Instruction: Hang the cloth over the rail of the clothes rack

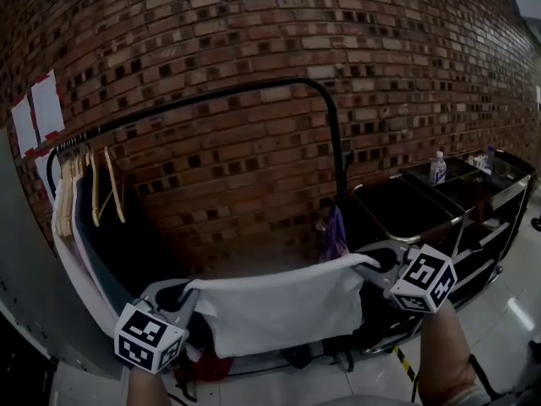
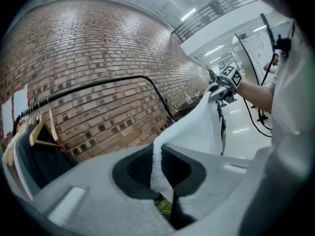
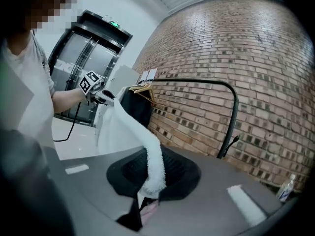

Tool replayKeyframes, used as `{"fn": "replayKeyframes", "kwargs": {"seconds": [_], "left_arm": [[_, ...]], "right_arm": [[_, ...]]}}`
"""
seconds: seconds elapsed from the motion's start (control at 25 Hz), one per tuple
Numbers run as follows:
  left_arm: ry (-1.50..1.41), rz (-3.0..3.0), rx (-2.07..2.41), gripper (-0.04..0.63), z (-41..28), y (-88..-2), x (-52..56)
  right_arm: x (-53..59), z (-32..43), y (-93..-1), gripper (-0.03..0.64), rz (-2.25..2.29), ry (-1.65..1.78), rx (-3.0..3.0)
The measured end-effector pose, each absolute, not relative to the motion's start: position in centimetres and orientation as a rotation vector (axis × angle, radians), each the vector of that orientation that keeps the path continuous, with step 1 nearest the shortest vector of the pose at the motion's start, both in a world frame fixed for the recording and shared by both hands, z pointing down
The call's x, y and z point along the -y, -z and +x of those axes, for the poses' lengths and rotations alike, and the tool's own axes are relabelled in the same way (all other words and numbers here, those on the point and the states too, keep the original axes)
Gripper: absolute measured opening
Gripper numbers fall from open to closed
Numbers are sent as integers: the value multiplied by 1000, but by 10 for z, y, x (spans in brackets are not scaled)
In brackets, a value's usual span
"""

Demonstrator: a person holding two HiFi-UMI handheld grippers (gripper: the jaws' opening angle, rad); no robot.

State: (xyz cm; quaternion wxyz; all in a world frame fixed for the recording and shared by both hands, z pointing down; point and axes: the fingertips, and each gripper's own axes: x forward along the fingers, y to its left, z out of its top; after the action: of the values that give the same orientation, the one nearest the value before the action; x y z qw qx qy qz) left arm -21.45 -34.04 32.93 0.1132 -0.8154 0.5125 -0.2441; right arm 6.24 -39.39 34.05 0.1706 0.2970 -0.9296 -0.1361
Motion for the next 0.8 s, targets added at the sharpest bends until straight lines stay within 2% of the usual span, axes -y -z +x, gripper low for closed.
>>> {"fn": "replayKeyframes", "kwargs": {"seconds": [0.36,0.8], "left_arm": [[519,-2340,-1488,20,-198,-239,408],[500,-2189,-1430,20,-232,-145,471]], "right_arm": [[475,76,-243,27,903,678,2605],[537,45,-158,26,935,892,2572]]}}
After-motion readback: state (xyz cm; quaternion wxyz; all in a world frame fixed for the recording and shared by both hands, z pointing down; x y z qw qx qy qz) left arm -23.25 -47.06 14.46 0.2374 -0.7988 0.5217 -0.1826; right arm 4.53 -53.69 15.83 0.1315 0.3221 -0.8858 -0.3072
